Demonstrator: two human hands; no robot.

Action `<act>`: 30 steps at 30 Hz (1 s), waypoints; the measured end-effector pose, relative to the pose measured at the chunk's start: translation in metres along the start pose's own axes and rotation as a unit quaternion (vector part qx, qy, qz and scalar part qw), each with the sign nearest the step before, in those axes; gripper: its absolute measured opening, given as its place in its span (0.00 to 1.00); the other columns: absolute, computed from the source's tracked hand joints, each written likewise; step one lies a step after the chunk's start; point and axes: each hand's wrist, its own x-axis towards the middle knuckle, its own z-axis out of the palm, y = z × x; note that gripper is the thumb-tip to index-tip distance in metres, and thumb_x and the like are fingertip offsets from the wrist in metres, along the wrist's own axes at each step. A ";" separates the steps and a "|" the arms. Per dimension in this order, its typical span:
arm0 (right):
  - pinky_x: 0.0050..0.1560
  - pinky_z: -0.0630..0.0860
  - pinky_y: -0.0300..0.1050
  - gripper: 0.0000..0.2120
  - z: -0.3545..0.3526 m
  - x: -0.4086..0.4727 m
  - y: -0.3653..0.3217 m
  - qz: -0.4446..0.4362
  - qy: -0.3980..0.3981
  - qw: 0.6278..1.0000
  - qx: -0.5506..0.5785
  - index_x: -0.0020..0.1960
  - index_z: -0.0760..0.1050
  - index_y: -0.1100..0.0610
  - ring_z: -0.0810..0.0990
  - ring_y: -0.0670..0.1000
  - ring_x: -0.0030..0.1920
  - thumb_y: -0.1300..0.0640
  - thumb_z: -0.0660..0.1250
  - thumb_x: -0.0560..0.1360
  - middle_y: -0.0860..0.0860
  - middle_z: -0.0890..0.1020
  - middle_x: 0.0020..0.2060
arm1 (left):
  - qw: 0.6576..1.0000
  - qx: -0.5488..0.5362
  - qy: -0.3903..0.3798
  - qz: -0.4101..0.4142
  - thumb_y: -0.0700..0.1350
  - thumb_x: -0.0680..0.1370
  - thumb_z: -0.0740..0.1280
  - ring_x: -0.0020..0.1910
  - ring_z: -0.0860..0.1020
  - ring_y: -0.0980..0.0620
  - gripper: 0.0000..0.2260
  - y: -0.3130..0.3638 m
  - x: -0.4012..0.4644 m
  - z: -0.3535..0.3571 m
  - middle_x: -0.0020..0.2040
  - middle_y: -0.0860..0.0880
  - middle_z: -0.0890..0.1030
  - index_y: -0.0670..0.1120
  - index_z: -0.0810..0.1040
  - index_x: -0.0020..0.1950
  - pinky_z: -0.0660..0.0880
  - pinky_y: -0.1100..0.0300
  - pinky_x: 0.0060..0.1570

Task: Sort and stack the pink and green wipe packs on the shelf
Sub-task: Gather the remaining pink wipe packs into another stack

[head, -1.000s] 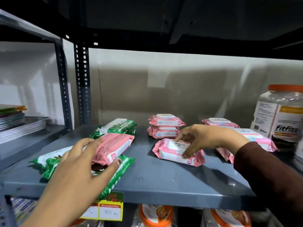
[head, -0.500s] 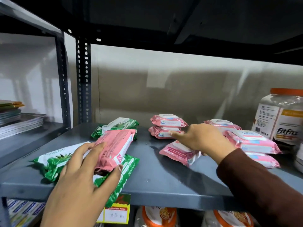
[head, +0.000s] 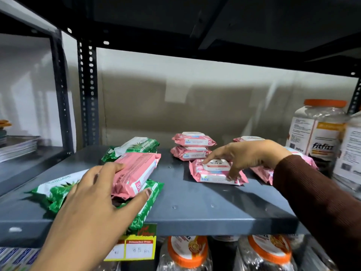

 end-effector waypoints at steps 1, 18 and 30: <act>0.71 0.69 0.49 0.36 0.001 0.002 0.002 -0.016 0.005 1.000 0.001 0.65 0.75 0.38 0.71 0.46 0.69 0.70 0.74 0.67 0.43 0.74 0.68 | 1.000 0.006 -0.004 0.005 0.73 0.67 0.60 0.50 0.76 0.49 0.25 0.001 0.003 -0.001 0.60 0.57 0.73 0.66 0.62 0.60 0.74 0.51 0.49; 0.58 0.81 0.52 0.26 0.050 -0.011 -0.076 -0.224 0.197 0.853 0.429 0.66 0.74 0.48 0.85 0.49 0.56 0.47 0.75 0.69 0.52 0.86 0.56 | 0.885 -0.396 -0.181 -0.167 0.48 0.81 0.54 0.21 0.75 0.48 0.19 0.036 0.103 -0.035 0.36 0.35 0.82 0.37 0.80 0.52 0.71 0.63 0.23; 0.59 0.79 0.56 0.21 0.003 -0.006 -0.049 -0.106 0.153 0.685 0.704 0.60 0.80 0.68 0.82 0.59 0.52 0.54 0.74 0.74 0.66 0.83 0.57 | 0.685 -0.622 -0.363 -0.110 0.40 0.68 0.71 0.42 0.86 0.45 0.09 0.102 0.119 -0.017 0.45 0.37 0.86 0.37 0.85 0.45 0.79 0.45 0.50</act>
